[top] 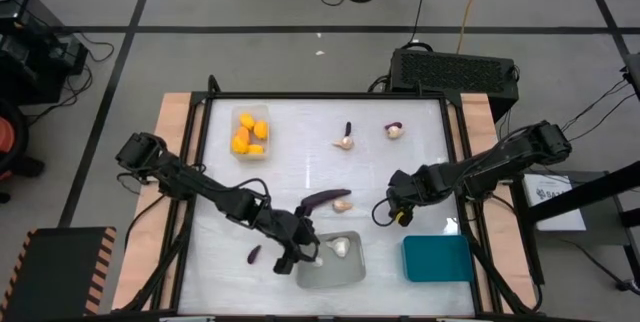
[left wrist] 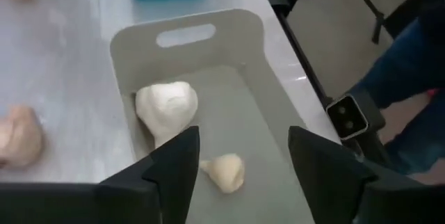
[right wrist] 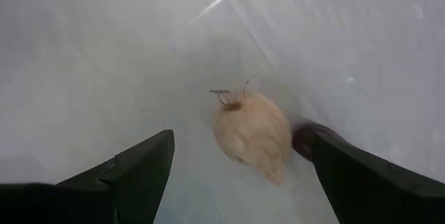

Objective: Sort produce into baskets
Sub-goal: Put the garlic into the gray bin

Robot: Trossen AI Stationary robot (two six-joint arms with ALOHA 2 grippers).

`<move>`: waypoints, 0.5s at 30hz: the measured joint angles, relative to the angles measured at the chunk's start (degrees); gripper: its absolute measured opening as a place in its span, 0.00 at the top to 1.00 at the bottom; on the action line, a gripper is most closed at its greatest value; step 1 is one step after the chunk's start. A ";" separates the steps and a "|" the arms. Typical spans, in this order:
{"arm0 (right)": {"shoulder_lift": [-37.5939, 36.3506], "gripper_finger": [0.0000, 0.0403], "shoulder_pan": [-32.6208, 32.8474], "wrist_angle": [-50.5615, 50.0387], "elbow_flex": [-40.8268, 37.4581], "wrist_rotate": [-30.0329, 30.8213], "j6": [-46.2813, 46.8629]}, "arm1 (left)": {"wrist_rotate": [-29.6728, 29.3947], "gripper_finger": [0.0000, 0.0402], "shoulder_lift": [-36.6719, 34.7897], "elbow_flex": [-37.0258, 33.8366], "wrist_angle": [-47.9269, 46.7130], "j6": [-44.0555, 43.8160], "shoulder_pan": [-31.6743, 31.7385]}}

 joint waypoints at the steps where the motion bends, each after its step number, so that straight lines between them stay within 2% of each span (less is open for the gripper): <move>1: 0.00 0.18 -0.24 0.79 -0.51 0.02 0.03 | -0.03 0.43 -0.27 0.05 -0.31 -1.87 0.14; 5: 0.00 0.18 -1.28 2.11 -2.00 0.46 0.06 | 0.10 0.42 -1.41 1.86 -0.82 -7.95 1.59; 9: 0.00 0.18 -2.57 4.28 -3.71 0.44 -1.62 | 0.33 0.42 -3.69 5.26 -4.15 -9.20 3.91; 15: 0.00 0.18 -2.98 8.91 -6.95 0.00 -2.11 | 0.66 0.42 -9.48 9.96 -22.83 -11.18 7.05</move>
